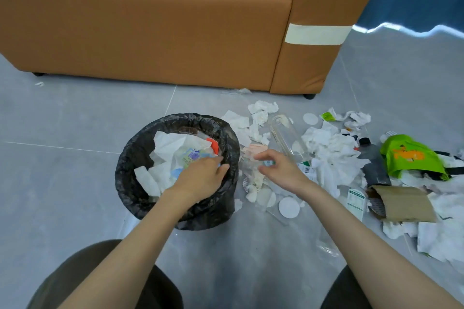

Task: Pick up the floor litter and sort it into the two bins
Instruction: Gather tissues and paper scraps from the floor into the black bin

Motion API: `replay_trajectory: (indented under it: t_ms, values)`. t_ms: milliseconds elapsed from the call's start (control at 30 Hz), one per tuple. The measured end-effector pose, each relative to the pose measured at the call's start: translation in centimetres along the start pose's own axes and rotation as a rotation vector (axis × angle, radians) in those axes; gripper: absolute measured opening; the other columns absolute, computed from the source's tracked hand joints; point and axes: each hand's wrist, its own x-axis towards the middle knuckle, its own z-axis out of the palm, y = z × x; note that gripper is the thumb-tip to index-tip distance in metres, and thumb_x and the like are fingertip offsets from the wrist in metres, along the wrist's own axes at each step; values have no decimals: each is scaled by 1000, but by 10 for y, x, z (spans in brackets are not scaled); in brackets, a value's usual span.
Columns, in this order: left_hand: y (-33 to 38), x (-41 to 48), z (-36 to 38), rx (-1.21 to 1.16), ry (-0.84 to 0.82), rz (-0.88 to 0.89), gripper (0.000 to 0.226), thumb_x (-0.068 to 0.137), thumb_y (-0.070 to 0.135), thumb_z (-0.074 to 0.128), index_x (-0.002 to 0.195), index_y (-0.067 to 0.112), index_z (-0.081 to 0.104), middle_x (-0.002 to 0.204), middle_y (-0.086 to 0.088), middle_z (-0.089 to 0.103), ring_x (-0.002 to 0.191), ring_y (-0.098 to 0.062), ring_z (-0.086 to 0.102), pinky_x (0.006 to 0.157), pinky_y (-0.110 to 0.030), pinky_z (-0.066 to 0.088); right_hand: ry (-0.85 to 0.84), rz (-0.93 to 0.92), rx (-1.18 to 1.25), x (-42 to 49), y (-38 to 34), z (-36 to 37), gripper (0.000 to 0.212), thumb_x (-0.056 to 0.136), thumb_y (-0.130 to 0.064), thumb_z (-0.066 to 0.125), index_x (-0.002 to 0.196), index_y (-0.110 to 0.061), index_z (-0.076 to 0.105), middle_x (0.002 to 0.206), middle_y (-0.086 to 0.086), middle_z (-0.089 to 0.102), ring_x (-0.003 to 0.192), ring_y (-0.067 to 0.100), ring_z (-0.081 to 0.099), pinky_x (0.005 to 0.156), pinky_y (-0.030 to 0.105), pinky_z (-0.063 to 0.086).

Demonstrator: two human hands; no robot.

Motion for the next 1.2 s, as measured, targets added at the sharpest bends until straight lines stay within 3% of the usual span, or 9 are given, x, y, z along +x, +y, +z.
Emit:
replay_trajectory:
  t_ms: [133, 300, 367, 533, 667, 767, 833, 1000, 1200]
  values:
    - [23, -2, 11, 112, -17, 2, 72, 96, 51, 33, 149, 7, 12, 148, -13, 36, 132, -29, 40, 102, -39, 37, 103, 9, -446, 18, 47, -10, 45, 87, -17, 58, 131, -14, 48, 136, 9, 46, 126, 27, 41, 100, 30, 32]
    - [26, 5, 19, 263, -33, -8, 76, 96, 33, 48, 150, 5, 1, 145, -11, 41, 126, -27, 49, 100, -36, 42, 32, 289, -716, 18, 89, -18, 87, 84, -22, 63, 149, -32, 6, 158, 2, 5, 144, 34, 6, 112, 50, 24]
    - [24, 8, 20, 228, -40, -11, 75, 96, 26, 50, 150, 5, 2, 143, -12, 43, 127, -27, 48, 102, -35, 40, 22, 353, -735, 17, 97, -19, 94, 83, -20, 65, 149, -34, -1, 156, 5, 12, 141, 36, 12, 109, 51, 26]
    - [8, 17, 20, 281, 3, -20, 71, 95, 6, 46, 149, 3, 0, 134, -17, 51, 121, -30, 51, 100, -36, 42, 60, 297, -955, 16, 92, -8, 47, 89, -16, 54, 134, -20, 41, 128, 7, 52, 120, 27, 47, 91, 36, 41]
    - [-1, 16, 16, 356, 75, -14, 77, 88, -5, 43, 148, 1, -6, 143, -16, 40, 120, -27, 51, 94, -33, 44, 58, 218, -759, 16, 71, -8, 37, 88, -17, 56, 125, -16, 52, 120, 7, 59, 110, 26, 56, 83, 31, 46]
    - [6, 10, 10, 262, 213, 72, 85, 87, -4, 50, 148, 3, -8, 157, -13, -1, 144, -27, 14, 112, -29, 23, 58, 75, -482, 10, 41, -17, 38, 84, -19, 64, 120, -14, 56, 115, 5, 59, 106, 24, 56, 79, 28, 42]
    - [15, 8, 6, 96, 232, 195, 88, 88, 6, 58, 150, 10, -5, 159, -4, -5, 146, -18, 2, 113, -24, 16, 0, 22, -282, 1, 23, -25, 36, 80, -22, 70, 112, -18, 53, 102, -1, 56, 92, 15, 54, 70, 24, 40]
    - [30, 3, 6, -195, 22, 310, 92, 81, 31, 71, 151, 20, 12, 155, 1, 21, 143, -15, 19, 110, -21, 18, -109, -45, 155, -22, -2, -43, 37, 73, -13, 79, 99, -16, 52, 95, 4, 69, 78, 13, 63, 74, 31, 51]
    - [21, 2, -3, -225, 100, 287, 46, 87, 27, 65, 130, 22, 50, 117, 2, 61, 108, -13, 55, 74, -13, 33, 49, 5, 511, -19, 6, -40, 29, 80, -25, 73, 104, -20, 58, 103, 1, 66, 82, 9, 66, 71, 23, 50]
